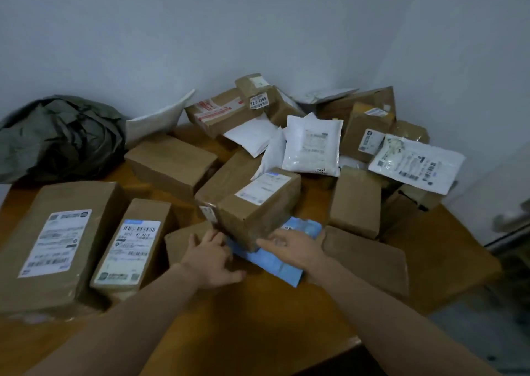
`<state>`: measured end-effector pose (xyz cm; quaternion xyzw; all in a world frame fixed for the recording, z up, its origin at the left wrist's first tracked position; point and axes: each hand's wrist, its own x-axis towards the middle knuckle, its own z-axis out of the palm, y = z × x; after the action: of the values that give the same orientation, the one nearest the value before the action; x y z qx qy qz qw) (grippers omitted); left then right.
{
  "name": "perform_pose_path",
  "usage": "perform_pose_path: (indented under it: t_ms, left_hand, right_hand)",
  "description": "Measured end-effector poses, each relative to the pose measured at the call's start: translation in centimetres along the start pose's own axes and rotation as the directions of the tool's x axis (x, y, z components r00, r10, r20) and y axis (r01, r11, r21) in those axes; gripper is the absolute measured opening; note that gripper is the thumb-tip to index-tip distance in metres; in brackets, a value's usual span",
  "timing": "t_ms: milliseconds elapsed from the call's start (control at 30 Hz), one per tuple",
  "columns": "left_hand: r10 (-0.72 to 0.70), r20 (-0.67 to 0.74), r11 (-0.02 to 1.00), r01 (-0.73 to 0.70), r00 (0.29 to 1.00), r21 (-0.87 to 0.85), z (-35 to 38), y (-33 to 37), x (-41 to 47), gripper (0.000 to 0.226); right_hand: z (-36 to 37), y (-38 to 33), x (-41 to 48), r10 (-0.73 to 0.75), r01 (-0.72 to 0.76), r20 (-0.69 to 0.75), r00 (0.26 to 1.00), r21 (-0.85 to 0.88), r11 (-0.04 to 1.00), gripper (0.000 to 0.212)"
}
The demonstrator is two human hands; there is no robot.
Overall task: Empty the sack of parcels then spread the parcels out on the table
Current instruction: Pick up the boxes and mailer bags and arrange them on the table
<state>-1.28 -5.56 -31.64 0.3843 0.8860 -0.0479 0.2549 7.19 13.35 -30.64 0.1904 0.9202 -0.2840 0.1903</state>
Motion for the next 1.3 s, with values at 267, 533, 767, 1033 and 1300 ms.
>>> perform_pose_path:
  t_ms: [267,533,767,1033,1300]
  left_hand:
    - [-0.167,-0.476,0.929,-0.023,0.863,-0.369,-1.0,0.6,0.2,0.078]
    - [-0.319,-0.345,0.946,0.317,0.883,-0.065,-2.9,2.2,1.6,0.106]
    - [-0.114,-0.496,0.984,0.027,0.861,-0.178,-7.2,14.3,7.4,0.095]
    - [-0.26,-0.012,0.911,0.241,0.966,-0.334,-8.9,27.1,16.8,0.138]
    - [-0.154,0.055,0.933,0.164,0.987,-0.319,-9.6,33.1,18.6,0.133]
  right_hand:
    - [-4.9,1.0,3.7,0.076,0.028,-0.38,0.922,0.261,0.965,0.039]
    - [-2.8,0.8,4.0,-0.041,0.031,-0.247,0.968,-0.041,0.999,0.04]
    - [-17.4,13.2,4.0,0.098,-0.317,-0.585,0.805,-0.286,0.904,0.051]
    - [-20.7,26.9,1.6,0.323,-0.34,-0.41,0.853,0.032,0.94,0.076]
    - [-18.4,37.2,-4.2,0.46,-0.27,-0.542,0.704,0.395,0.878,0.046]
